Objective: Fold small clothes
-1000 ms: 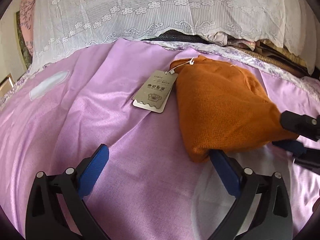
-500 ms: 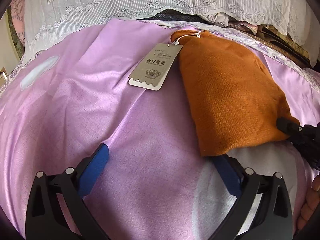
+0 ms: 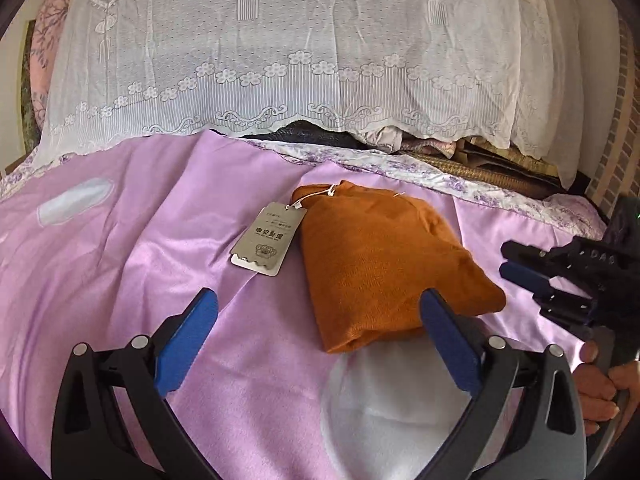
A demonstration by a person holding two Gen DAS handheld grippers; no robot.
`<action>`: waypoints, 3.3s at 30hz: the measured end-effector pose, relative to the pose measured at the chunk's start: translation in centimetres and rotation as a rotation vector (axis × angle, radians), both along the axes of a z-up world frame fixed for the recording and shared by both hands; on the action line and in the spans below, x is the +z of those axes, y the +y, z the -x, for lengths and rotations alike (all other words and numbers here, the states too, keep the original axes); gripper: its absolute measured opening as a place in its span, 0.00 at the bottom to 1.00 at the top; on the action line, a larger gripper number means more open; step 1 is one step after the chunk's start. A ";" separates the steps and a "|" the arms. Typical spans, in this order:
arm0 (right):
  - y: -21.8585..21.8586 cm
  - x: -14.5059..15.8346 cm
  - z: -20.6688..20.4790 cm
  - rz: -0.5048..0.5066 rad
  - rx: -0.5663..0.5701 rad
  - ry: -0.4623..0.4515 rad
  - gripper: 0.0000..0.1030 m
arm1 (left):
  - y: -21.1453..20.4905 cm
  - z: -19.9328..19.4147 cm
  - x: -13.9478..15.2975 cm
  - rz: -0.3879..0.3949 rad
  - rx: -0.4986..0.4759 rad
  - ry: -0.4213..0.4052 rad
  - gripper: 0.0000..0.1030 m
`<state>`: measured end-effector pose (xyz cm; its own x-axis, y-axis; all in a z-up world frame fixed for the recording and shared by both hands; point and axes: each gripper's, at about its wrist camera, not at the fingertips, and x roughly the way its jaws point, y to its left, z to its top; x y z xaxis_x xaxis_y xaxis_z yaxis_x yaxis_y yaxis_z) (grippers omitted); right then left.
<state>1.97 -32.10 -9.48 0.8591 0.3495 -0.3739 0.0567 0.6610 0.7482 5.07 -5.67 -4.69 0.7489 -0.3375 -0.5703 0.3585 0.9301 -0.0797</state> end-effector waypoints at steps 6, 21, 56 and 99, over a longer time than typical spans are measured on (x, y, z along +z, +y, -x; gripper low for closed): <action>3.3 -1.2 -4.0 0.095 0.119 0.107 0.26 | -2.3 -3.8 -3.2 -0.128 0.028 0.140 0.96; 2.4 -0.8 -3.3 0.086 0.084 0.054 0.39 | -1.7 -2.7 -1.3 -0.040 -0.018 0.047 0.96; -3.3 -2.1 -9.5 -0.048 0.102 0.249 0.70 | -2.5 -11.1 -5.0 0.222 -0.156 0.431 0.96; 2.7 -2.7 -13.3 0.108 0.232 0.176 0.61 | -4.0 -10.7 -5.1 0.244 -0.238 0.398 0.84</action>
